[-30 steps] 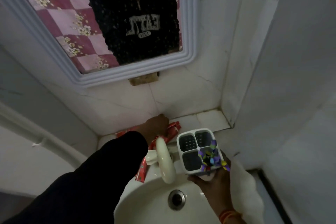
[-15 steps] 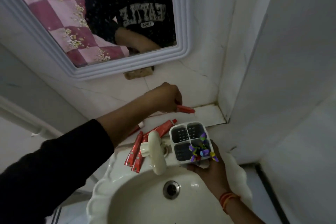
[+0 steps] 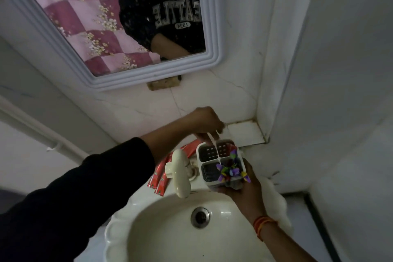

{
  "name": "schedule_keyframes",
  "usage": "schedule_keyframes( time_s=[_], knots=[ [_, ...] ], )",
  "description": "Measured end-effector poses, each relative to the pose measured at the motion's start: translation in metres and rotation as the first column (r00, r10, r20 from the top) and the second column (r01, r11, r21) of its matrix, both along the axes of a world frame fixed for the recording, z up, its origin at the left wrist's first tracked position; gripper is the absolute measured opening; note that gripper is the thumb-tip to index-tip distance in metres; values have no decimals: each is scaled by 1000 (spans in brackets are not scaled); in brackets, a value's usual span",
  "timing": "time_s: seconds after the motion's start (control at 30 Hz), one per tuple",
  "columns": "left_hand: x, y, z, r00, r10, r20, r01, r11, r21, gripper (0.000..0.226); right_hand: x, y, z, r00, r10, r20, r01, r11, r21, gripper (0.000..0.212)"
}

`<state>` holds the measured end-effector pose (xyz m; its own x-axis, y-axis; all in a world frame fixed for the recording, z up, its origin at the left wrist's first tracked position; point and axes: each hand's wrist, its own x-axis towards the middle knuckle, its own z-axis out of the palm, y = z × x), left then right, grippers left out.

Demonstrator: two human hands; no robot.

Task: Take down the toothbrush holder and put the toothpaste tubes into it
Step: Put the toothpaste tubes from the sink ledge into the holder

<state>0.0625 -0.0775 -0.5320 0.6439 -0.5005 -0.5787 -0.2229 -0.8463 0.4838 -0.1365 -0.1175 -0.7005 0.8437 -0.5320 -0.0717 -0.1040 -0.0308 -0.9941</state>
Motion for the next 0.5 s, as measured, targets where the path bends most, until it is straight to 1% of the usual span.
schedule_keyframes(
  time_s=[0.03, 0.07, 0.1, 0.13, 0.2, 0.23, 0.27, 0.33, 0.37, 0.4, 0.5],
  knots=[
    [11, 6, -1, 999, 30, 46, -28, 999, -24, 29, 1, 0, 0, 1000, -6, 3, 6, 1000, 8, 82],
    [21, 12, -5, 995, 25, 101, -24, 1000, -10, 29, 1, 0, 1, 1000, -9, 0, 9, 1000, 1, 84],
    [30, 18, -12, 989, -26, 148, 18, 999, 51, 29, 2, 0, 0, 1000, -13, -13, 13, 1000, -14, 84],
    [38, 24, -22, 975, -126, 186, 100, 984, 144, 31, 1, 1, 0, 1000, -17, -25, 16, 1000, -11, 85],
    [55, 36, -52, 901, -371, 225, 280, 893, 352, 43, 1, 3, 0, 999, -13, -36, 13, 1000, -6, 84],
    [62, 42, -68, 853, -467, 234, 336, 833, 439, 49, 1, 4, 1, 999, -16, -29, 16, 1000, -3, 84],
    [68, 47, -84, 825, -515, 232, 359, 795, 489, 50, 2, 5, 3, 999, -22, -31, 22, 1000, 0, 84],
    [74, 55, -107, 797, -543, 266, 376, 790, 484, 44, 4, 5, 7, 1000, -14, -7, 15, 998, 68, 77],
    [73, 55, -110, 798, -534, 279, 388, 809, 441, 44, 5, 7, 9, 1000, -7, 5, 6, 994, 110, 74],
    [73, 56, -113, 803, -522, 287, 392, 826, 405, 48, 6, 8, 12, 1000, -1, 12, 0, 993, 117, 72],
    [72, 58, -115, 803, -517, 296, 438, 849, 295, 65, 6, 10, 6, 1000, -27, -15, 27, 999, 25, 76]
  ],
)
